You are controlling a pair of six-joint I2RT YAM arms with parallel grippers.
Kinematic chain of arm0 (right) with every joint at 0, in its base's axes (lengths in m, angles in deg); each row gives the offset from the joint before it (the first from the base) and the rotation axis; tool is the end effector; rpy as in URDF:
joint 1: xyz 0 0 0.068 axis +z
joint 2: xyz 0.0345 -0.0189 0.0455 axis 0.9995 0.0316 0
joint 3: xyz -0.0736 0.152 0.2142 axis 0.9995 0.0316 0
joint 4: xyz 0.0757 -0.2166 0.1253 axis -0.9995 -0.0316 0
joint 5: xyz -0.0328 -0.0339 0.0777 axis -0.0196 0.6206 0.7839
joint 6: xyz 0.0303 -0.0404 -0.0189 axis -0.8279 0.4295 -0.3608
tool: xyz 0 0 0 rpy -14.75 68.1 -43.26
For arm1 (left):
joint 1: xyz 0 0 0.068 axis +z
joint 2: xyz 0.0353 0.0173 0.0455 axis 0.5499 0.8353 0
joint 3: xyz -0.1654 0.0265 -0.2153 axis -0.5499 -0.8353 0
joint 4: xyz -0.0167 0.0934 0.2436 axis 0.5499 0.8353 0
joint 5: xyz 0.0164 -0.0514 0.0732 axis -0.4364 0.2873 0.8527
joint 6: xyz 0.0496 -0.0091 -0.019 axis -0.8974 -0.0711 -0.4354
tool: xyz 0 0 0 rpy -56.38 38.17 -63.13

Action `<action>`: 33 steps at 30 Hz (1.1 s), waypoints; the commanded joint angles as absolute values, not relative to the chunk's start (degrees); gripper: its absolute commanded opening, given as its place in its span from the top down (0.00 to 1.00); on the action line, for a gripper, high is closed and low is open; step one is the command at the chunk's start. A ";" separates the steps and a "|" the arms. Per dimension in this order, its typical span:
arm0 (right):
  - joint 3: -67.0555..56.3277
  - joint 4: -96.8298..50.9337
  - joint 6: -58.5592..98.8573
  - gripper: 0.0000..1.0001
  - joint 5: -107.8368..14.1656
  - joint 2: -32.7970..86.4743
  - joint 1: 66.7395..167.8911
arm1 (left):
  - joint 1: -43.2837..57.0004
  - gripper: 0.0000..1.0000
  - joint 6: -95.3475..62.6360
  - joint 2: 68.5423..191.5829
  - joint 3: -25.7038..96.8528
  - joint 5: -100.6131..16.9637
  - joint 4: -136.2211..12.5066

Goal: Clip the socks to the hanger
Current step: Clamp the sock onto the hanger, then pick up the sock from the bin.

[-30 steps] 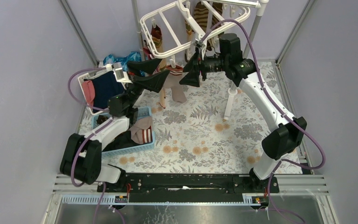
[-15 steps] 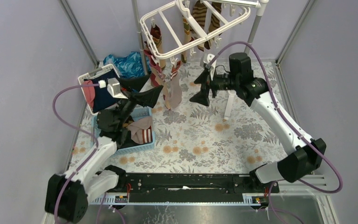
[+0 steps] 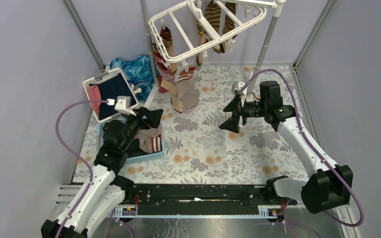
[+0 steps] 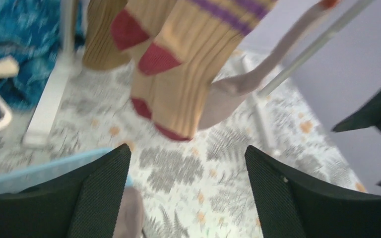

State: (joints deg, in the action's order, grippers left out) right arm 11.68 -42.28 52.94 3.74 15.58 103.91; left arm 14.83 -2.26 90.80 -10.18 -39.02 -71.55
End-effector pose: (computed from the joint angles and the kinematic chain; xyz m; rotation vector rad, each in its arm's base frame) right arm 0.2423 0.0998 0.3244 -1.2135 1.5377 0.9422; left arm 0.1580 -0.0566 0.2909 -0.0205 1.5749 -0.6830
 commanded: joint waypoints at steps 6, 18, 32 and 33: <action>11.03 -43.35 58.57 0.00 7.46 16.10 103.13 | 0.83 0.17 -9.29 108.17 9.23 -13.20 -31.02; 10.34 -45.26 60.53 0.00 6.39 17.11 103.13 | -5.70 0.52 -12.14 123.49 18.17 -5.58 -16.68; 10.68 -44.93 60.54 0.00 6.43 16.88 103.12 | -5.75 0.58 -15.23 131.82 17.46 -7.41 -19.93; 10.68 -44.94 60.55 0.00 6.39 16.82 103.08 | -5.75 0.61 -15.34 132.22 17.50 -7.39 -20.10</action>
